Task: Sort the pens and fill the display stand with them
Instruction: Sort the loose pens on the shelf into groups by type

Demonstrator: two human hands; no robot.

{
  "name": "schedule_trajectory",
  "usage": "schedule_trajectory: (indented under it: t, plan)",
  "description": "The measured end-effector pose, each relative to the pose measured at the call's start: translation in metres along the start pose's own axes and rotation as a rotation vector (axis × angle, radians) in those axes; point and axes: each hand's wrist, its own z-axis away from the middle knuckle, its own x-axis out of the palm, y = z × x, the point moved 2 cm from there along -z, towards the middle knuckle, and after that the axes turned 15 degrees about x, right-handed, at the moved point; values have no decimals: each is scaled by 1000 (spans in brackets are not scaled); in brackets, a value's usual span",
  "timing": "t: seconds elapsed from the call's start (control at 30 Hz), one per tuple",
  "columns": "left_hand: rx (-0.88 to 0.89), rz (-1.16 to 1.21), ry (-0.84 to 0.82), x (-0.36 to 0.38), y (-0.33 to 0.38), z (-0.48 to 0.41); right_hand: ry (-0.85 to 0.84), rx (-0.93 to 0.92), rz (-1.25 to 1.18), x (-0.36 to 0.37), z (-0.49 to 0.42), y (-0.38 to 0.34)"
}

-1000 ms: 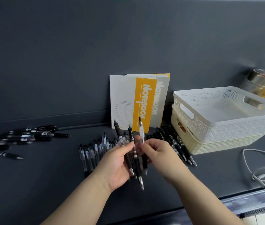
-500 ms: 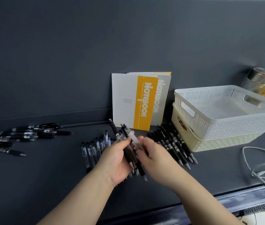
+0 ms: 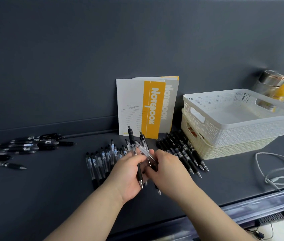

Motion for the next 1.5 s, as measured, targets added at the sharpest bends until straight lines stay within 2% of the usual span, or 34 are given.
schedule_trajectory:
  t: [0.2,0.3,0.47,0.67,0.93,1.1,1.2,1.33,1.43,1.5]
  plan:
    - [-36,-98,59,10,-4,-6,-53,100,-169,-12,-5,14]
    - [-76,-186,103,24,-9,-17,-13,172,-192,-26,-11,28]
    - [-100,-320,32,66,-22,-34,83,251,-158,-43,-20,50]
    - [-96,-445,-26,76,-37,-28,85,279,-132,-46,-21,64]
    - [-112,-331,60,65,-34,-28,10,262,-161,-40,-27,58]
    - [74,-330,106,28,-7,-18,-101,190,-151,-27,-25,38]
    - [219,-499,95,-7,14,-9,-184,148,-160,-12,-22,18]
    - [400,-1038,63,-57,32,-4,-225,63,-77,12,-20,-17]
    - [371,-1392,1,-85,33,-2,-197,48,-43,27,-18,-43]
    - [333,-1478,-74,-95,31,0,-184,28,31,37,-18,-55]
